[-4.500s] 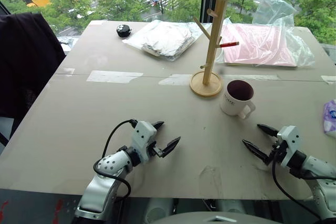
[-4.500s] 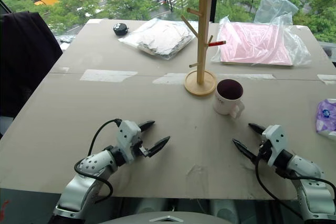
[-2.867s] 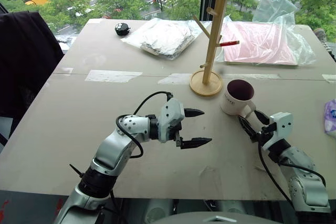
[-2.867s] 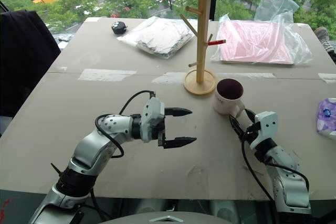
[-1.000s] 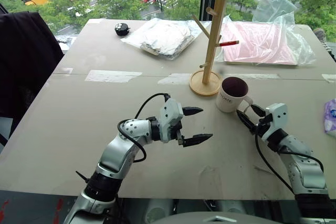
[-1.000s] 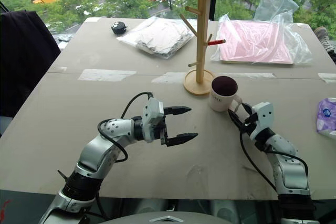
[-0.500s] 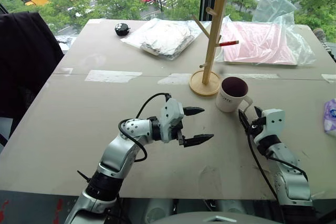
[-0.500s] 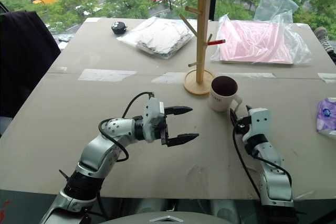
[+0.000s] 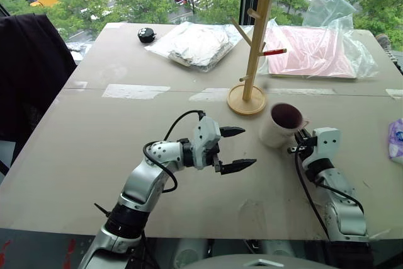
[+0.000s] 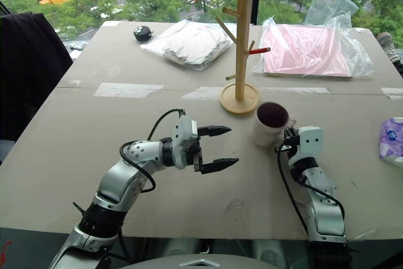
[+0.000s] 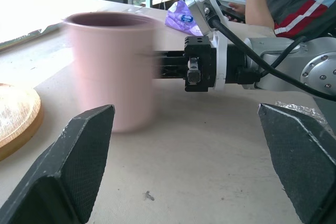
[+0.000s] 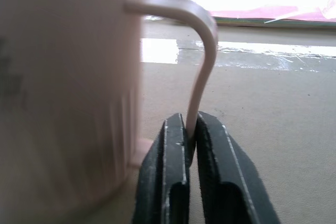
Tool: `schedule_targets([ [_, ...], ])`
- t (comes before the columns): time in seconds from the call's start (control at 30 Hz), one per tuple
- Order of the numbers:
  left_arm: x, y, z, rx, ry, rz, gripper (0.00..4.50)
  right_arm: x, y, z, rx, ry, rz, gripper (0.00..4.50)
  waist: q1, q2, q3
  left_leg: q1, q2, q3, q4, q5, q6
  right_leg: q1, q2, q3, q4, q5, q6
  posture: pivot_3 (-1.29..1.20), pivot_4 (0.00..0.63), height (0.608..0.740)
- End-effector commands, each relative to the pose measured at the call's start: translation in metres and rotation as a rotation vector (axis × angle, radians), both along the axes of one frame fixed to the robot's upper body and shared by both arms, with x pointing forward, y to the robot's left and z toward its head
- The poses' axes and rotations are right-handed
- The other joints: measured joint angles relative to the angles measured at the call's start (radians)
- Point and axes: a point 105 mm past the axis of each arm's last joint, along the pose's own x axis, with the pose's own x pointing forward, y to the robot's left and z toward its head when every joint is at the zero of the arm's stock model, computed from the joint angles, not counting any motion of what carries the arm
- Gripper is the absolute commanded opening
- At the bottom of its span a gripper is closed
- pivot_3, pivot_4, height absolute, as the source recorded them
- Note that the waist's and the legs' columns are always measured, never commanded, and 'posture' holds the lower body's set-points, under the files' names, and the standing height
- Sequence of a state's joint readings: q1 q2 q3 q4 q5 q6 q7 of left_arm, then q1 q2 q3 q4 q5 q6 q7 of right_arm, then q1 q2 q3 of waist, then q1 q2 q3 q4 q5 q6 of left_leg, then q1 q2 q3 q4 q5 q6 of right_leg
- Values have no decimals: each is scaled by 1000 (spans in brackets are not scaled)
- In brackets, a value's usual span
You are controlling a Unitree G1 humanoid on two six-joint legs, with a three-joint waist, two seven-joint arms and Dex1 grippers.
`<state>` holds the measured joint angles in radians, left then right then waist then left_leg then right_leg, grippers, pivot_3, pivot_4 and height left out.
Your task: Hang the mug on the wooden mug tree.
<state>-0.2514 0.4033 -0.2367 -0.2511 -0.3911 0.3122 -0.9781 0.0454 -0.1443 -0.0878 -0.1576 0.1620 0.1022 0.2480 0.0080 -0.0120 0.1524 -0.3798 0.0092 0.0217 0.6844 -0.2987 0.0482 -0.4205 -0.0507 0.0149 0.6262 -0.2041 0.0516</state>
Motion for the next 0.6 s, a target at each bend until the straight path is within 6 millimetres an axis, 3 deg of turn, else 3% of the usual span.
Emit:
schedule_targets([
  [0.03, 1, -3, 7, -19, -39, -9, 4500, 1, 5, 8, 0, -33, 22, 64, 0, 0, 0, 0, 0, 0, 0, 0, 0, 0, 0, 0, 0, 0, 0, 0, 150, 740],
  [0.17, 1, -3, 7, -29, -40, -5, 4500, 3, 7, 10, -20, -34, 53, 64, -4, 0, 0, 0, 0, 0, 0, 0, 0, 0, 0, 0, 0, 0, 0, 0, 150, 740],
  [0.27, 1, -4, 10, -70, -34, 11, 4500, 7, 4, 24, -86, -57, 153, 64, -9, 0, 0, 0, 0, 0, 0, 0, 0, 0, 0, 0, 0, 0, 0, 0, 150, 740],
  [0.4, 7, -3, 22, -159, -78, 81, 4500, 15, -10, 63, -222, -142, 339, 64, -15, 1, 1, 0, -1, 1, 1, 0, 0, 0, -1, 1, 0, 0, 0, 0, 150, 740],
  [0.6, 7, -2, 67, -429, -163, 228, 4500, 42, -37, 141, -605, -225, 617, 64, -22, 3, 4, 0, -3, 0, 1, 0, 0, 1, -1, 0, 0, 2, 3, 0, 150, 740],
])
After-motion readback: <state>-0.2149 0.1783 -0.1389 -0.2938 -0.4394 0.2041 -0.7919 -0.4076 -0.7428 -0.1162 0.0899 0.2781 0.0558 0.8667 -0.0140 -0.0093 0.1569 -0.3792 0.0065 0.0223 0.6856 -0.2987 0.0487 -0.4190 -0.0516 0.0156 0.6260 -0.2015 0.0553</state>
